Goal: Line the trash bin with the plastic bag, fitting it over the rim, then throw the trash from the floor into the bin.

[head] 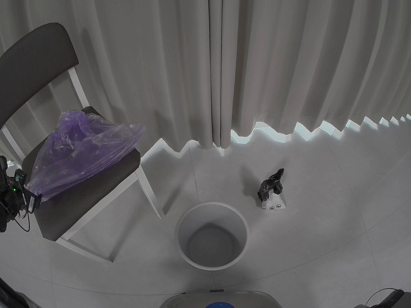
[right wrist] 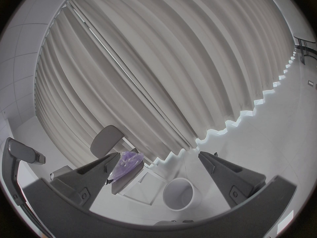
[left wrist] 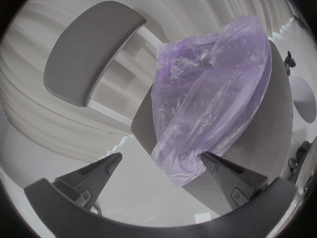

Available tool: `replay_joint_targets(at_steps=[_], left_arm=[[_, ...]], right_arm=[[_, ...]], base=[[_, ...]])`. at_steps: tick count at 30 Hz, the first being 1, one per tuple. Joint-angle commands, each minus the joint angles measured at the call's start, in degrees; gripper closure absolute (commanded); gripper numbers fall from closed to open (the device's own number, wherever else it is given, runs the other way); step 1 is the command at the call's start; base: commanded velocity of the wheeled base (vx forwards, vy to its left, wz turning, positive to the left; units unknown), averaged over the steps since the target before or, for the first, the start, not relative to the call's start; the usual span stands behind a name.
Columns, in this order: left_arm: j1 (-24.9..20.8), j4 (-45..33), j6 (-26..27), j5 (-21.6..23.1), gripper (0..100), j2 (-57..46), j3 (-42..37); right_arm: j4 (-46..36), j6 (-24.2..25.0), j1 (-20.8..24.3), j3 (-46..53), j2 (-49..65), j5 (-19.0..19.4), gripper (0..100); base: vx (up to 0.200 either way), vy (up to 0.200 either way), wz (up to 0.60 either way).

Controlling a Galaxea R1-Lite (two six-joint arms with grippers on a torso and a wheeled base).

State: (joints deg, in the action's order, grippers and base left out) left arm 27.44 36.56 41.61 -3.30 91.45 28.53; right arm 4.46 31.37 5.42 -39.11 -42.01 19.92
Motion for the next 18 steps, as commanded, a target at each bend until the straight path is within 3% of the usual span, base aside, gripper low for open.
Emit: replay_joint_targets(at_steps=[1,10,18], left_arm=[[0.16,0.09,-0.3,-0.12,0,1.71,-0.05],[1.21,0.71,-0.56,-0.92,0,2.41,0.21],[1.56,8.7,-0.74,-0.83,0,2.94,-1.28]], right_arm=[[0.02,0.01,0.02,-0.09,0.08,0.03,0],[0.02,0.01,0.02,-0.18,0.0,0.03,0],[0.02,0.01,0.02,-0.18,0.08,0.03,0]], base=[[0.0,0.0,0.0],[0.0,0.0,0.0],[0.0,0.0,0.0]])
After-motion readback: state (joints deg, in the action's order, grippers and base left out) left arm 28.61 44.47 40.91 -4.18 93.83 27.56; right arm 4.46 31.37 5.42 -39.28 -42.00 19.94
